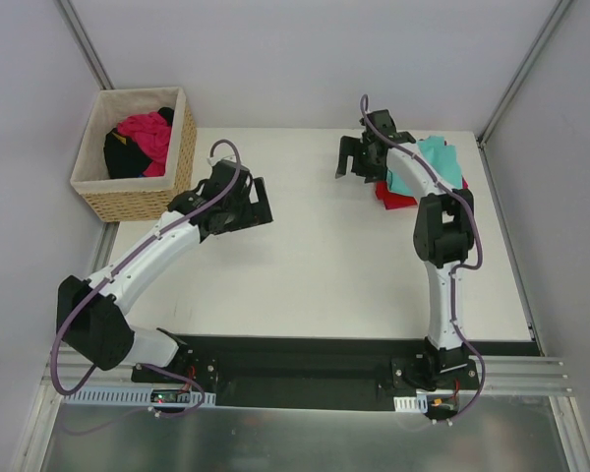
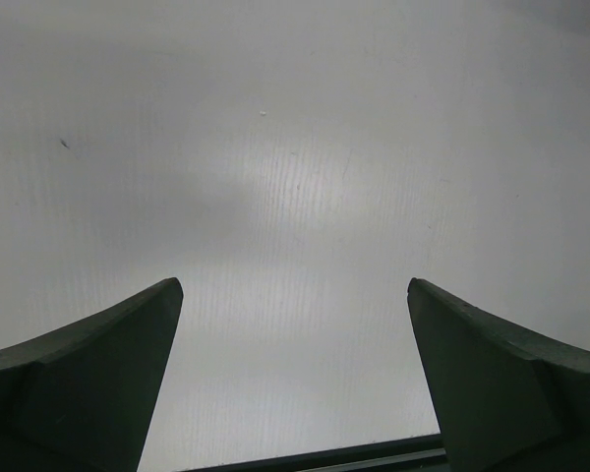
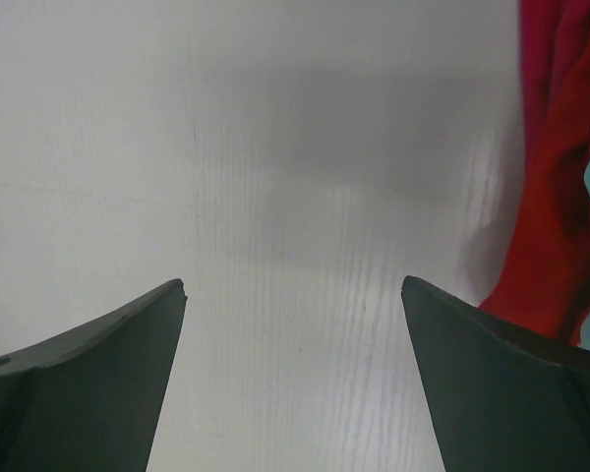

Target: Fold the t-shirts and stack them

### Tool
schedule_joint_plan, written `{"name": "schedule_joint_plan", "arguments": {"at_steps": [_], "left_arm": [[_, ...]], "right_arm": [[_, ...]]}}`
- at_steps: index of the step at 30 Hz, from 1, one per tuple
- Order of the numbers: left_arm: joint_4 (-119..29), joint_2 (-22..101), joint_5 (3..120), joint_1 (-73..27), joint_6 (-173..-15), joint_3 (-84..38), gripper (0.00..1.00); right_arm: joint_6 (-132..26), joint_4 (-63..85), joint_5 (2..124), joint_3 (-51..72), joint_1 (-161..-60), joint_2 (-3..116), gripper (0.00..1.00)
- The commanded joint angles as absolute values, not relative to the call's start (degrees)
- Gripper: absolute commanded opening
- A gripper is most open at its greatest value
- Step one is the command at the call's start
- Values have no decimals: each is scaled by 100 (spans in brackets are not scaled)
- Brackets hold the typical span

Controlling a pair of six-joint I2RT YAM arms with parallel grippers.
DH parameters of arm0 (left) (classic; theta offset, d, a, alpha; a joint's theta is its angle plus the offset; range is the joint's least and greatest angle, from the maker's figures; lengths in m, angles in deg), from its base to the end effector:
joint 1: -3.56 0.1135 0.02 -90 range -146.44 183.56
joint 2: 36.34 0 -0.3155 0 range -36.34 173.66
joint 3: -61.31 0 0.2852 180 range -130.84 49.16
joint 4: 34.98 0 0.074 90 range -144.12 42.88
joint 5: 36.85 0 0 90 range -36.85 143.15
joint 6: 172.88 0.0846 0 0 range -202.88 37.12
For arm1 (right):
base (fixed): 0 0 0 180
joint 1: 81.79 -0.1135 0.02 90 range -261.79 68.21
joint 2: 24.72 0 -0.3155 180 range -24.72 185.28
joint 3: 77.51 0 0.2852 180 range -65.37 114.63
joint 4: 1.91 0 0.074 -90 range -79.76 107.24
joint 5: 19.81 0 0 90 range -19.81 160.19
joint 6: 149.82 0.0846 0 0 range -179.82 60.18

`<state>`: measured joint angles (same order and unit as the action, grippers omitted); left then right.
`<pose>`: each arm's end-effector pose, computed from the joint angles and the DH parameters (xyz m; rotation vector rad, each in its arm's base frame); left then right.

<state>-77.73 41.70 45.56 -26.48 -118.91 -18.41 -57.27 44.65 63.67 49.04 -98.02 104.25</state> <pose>0.3161 -0.1699 0.3268 -0.1911 2.3132 -0.4464 0.5802 0.1789 0.2275 -0.3420 2.4146 0.2858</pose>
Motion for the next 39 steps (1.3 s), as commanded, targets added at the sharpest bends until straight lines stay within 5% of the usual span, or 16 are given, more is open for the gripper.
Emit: {"name": "schedule_joint_plan", "arguments": {"at_steps": [1,39], "left_arm": [[-7701,4250,4507,-2702,-11813,-2168,99],[-7701,4488,4568,-2702,-11707,-2475,99]], "right_arm": [[-5744,4478,6351,5451,-9762,10738,96],[-5094,4646,6544,6990,-8311,12118,96]]}}
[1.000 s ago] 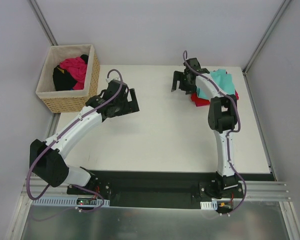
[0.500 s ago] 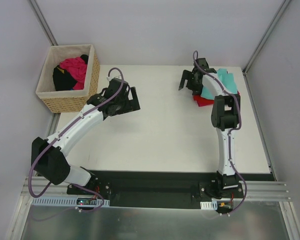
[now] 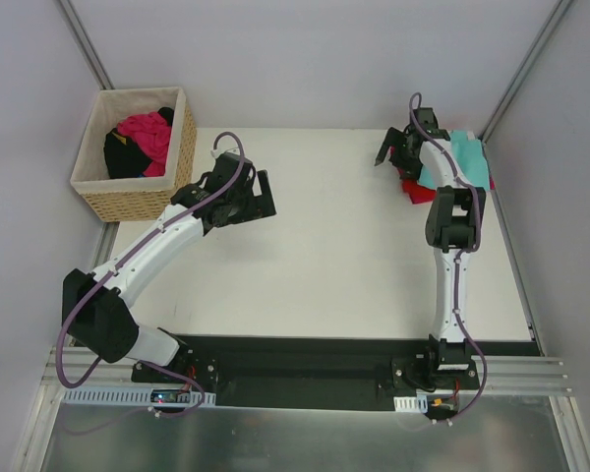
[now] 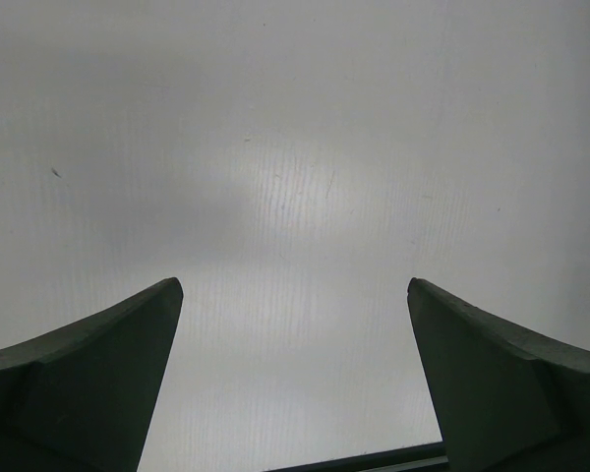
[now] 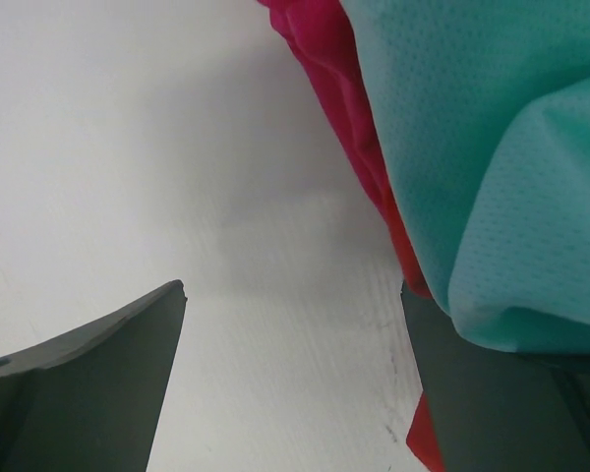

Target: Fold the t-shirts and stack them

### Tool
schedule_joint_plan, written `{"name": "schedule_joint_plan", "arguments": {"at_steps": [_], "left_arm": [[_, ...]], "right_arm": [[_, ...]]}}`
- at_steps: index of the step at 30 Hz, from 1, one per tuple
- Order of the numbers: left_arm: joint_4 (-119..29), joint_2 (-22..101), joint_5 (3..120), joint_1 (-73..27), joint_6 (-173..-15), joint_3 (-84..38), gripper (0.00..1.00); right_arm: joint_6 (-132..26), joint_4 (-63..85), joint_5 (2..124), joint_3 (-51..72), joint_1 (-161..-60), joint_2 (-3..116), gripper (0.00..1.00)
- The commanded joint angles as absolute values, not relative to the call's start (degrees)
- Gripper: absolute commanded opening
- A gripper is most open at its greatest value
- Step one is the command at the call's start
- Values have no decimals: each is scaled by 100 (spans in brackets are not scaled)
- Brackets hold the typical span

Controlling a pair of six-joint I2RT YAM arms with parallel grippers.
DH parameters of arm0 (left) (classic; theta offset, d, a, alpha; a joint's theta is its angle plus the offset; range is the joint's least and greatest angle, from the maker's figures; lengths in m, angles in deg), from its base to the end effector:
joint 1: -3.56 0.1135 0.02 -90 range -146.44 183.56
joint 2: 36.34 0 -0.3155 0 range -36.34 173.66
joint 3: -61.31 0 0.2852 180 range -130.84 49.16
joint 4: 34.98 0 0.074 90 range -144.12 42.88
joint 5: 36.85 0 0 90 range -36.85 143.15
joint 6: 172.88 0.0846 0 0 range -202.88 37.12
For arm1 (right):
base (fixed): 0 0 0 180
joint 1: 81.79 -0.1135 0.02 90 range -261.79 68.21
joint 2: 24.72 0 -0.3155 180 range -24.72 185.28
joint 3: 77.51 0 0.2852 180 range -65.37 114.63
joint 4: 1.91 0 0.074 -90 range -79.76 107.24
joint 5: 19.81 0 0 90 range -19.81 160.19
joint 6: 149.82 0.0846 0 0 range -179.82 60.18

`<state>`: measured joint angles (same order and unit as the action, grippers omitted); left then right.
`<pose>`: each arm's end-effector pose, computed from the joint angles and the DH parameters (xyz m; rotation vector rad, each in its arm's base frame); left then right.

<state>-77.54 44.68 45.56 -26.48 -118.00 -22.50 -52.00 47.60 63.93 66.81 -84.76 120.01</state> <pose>0.3319 -0.1790 0.3380 -0.1732 2.2918 -0.4514 0.6632 0.0436 0.1727 0.0548 2.4464 0.2171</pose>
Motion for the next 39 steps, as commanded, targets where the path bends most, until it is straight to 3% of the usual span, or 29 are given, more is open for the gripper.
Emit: {"name": "schedule_joint_plan", "arguments": {"at_steps": [1,25,31,39], "left_arm": [[-7692,4487,4577,-2702,-11707,-2475,99],[-7727,4654,4436,-2702,-11584,-2598,99],[-7762,4400,3964,-2685,-11365,-2660,99],[-8008,4066,3233,-2527,-10908,-3055,99]], "right_arm": [[-5103,4601,6562,6999,-8303,12127,96],[-5648,3203,6808,7245,-8197,12216,96],[-5752,2264,6544,5762,-8337,10706,96],[-5709,2113,6860,4146,-9497,8150,96]]}}
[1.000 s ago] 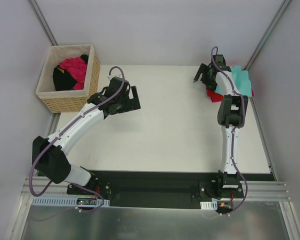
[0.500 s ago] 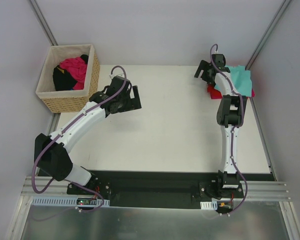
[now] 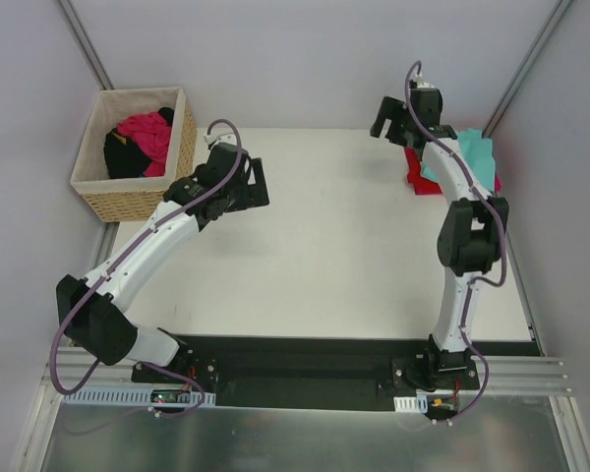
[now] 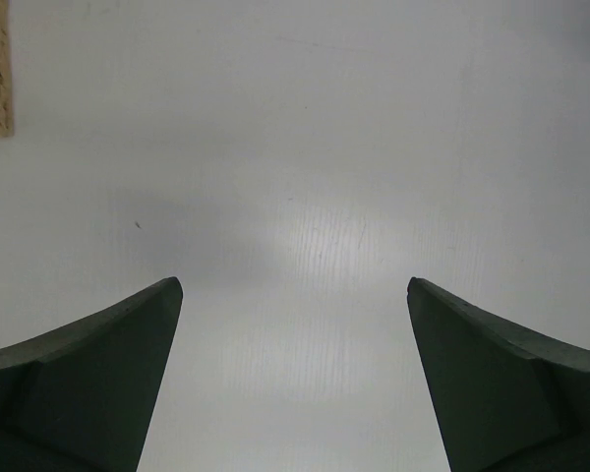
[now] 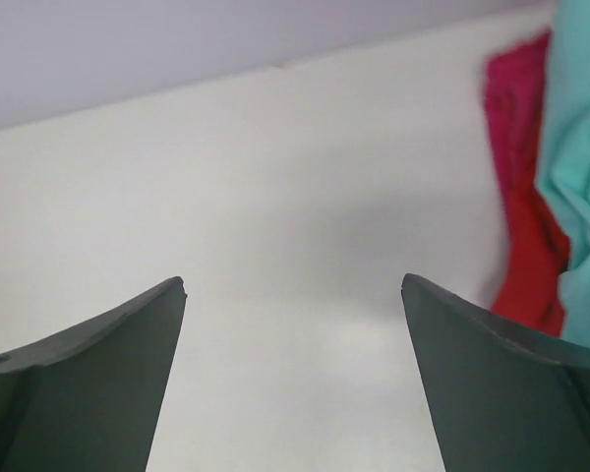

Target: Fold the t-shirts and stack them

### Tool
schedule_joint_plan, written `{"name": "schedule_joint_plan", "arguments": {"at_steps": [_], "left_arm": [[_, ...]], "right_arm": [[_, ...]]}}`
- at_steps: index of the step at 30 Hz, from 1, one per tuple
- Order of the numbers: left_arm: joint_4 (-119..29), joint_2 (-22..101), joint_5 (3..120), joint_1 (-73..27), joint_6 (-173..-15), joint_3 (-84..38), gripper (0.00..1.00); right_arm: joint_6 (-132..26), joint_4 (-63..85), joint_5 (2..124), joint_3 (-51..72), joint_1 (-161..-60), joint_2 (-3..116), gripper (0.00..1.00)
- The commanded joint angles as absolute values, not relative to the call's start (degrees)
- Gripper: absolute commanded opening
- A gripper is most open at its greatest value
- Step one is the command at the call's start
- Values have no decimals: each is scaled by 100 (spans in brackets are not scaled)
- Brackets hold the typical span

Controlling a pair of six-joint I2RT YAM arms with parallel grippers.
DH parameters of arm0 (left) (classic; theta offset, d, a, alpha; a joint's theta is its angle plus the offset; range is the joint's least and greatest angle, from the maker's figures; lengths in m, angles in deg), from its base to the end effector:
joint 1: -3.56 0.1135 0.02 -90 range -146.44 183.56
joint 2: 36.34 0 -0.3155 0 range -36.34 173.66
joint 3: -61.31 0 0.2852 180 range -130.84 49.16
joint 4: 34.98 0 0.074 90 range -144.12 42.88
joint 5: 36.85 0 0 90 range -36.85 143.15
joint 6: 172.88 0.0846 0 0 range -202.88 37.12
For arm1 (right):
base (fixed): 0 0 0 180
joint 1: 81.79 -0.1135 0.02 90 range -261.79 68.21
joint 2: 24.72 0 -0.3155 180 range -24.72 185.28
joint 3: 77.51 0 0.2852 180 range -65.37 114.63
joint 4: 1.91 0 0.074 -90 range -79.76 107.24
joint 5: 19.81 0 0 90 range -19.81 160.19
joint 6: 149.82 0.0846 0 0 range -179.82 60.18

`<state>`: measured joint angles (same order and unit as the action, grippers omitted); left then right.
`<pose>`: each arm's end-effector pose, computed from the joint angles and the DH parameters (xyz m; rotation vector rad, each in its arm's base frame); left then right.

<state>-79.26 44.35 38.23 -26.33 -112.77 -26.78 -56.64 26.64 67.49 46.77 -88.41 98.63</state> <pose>0.3372 -0.1687 0.3681 -0.1440 2.2006 -0.2984 0.6145 0.0753 0.3082 -0.0910 2.0538 0.1546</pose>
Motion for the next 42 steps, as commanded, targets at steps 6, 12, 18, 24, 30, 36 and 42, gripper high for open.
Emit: {"name": "schedule_joint_plan", "arguments": {"at_steps": [6,12,18,24,30,36,42], "left_arm": [[-7973,4127,3012,-1904,-10443,-3283,99],[-8070,4723,3339,-823,-9837,-4125,99],[-8140,5847,3136,-76,-9589,-5276,99],[-8360,7261,2977,522,-9668,-6525,99],[-8500,8309,3214,1120,-9958,-7361,99],[-8649,9275,3619,1420,-10002,-8486,99],[-8764,9883,3716,1604,-10143,-8523,99]], "right_arm": [[-4954,1569,6354,2097,-10077,6461,96],[-5357,1682,6981,453,-11236,4755,96],[-5437,1858,7546,-550,-12160,3506,96],[-5586,2245,7818,-928,-12846,2996,96],[-5639,2482,7889,-1272,-13189,2872,96],[-5691,2492,7845,-1325,-13382,3144,96],[-5770,2395,7740,-1140,-13409,3619,96]]}}
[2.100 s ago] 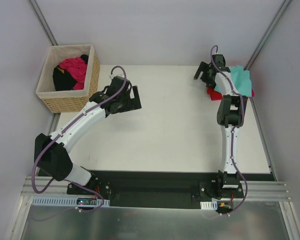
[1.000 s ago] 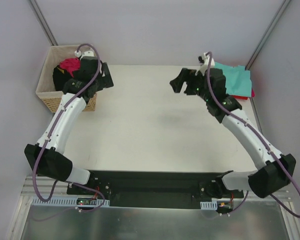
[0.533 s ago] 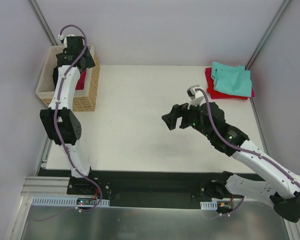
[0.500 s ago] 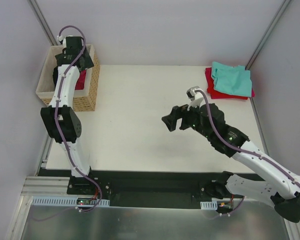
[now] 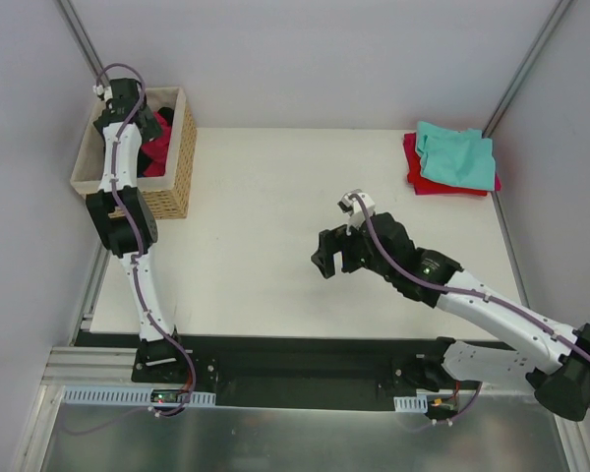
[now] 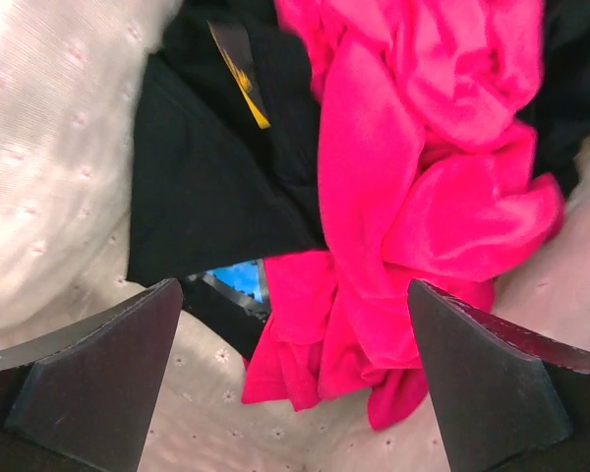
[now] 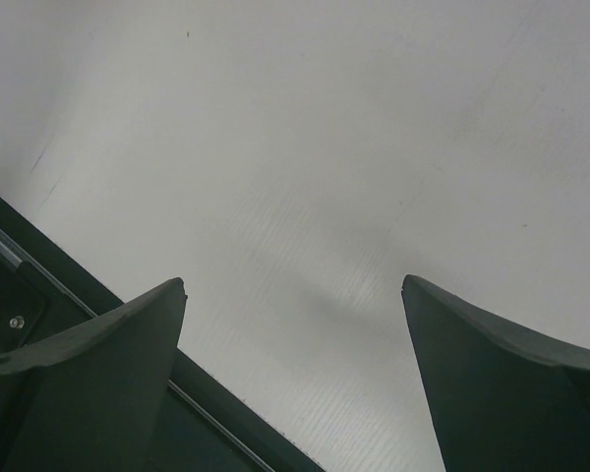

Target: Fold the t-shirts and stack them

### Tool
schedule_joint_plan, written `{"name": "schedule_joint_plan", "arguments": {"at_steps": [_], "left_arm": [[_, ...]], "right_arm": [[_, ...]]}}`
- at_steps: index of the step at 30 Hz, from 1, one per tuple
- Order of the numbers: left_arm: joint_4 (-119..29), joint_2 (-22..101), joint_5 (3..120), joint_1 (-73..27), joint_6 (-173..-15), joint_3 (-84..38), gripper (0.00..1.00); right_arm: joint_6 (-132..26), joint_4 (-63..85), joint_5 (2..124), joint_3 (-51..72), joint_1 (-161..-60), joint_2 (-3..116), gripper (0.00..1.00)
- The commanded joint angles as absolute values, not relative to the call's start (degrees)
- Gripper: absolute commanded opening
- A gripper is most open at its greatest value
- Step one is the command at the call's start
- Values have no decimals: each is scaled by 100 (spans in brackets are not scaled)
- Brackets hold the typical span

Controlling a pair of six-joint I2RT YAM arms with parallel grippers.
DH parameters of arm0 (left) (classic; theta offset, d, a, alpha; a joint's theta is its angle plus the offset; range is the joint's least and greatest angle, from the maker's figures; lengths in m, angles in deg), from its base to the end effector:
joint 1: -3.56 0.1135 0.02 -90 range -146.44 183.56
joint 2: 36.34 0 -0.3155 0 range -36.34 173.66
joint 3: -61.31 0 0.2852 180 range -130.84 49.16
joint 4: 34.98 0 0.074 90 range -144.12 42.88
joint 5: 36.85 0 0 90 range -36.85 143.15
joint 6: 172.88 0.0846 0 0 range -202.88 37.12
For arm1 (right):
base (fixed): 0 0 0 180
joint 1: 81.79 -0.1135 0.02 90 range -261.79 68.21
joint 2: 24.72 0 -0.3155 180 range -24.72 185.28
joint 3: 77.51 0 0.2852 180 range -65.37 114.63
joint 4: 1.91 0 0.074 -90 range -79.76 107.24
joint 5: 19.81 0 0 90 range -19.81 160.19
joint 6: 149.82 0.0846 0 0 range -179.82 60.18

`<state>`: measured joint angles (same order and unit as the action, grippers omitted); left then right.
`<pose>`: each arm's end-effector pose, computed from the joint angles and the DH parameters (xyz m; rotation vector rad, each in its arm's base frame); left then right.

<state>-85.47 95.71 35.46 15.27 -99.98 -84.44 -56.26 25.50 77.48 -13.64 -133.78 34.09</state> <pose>0.6138 0.1535 0.3227 -0.7088 2.0748 0.2883 0.1850 0.2193 0.3485 -0.7391 1.8507 0.5095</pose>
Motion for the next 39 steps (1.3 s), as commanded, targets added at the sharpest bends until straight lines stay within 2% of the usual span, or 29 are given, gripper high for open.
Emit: {"name": "schedule_joint_plan", "arguments": {"at_steps": [1,7,9,10,11,12,13,14,15,22,28,33,39], "left_arm": [[-8764,9945,3724,1622,-10134,-8487,99],[-8896,10253,3751,1718,-10239,-8294,99],[-8957,10323,3812,1736,-10274,-8294,95],[-8984,10349,3821,1753,-10292,-8302,90],[-9062,10402,3838,1745,-10336,-8320,72],[-9089,10429,3865,1771,-10345,-8329,63],[-9124,10464,3882,1789,-10354,-8329,49],[-9203,10490,3883,1789,-10380,-8338,21],[-9230,10490,3796,1789,-10397,-8320,0],[-9256,9894,4067,1780,-10389,-8153,0],[-9265,8464,4383,1736,-10511,-8188,0],[-9151,7354,4172,1368,-10521,-8056,0],[-8966,6343,4786,928,-10573,-8118,0]], "right_arm": [[-5797,2386,7705,-1114,-13400,3689,96],[-5806,2342,7599,-1114,-13400,3848,96],[-5788,2342,7617,-1157,-13409,3830,96],[-5788,2351,7625,-1166,-13400,3830,96],[-5780,2351,7625,-1193,-13400,3821,96],[-5762,2342,7625,-1202,-13409,3813,96],[-5753,2325,7625,-1236,-13409,3786,96],[-5736,2324,7625,-1254,-13409,3795,96],[-5736,2333,7625,-1254,-13409,3795,96],[-5604,2342,7581,-1368,-13409,3655,96],[-5446,2324,7555,-1509,-13470,3479,96],[-5367,2315,7695,-1658,-13646,3312,96],[-5296,2403,7977,-1799,-13945,2996,96]]}}
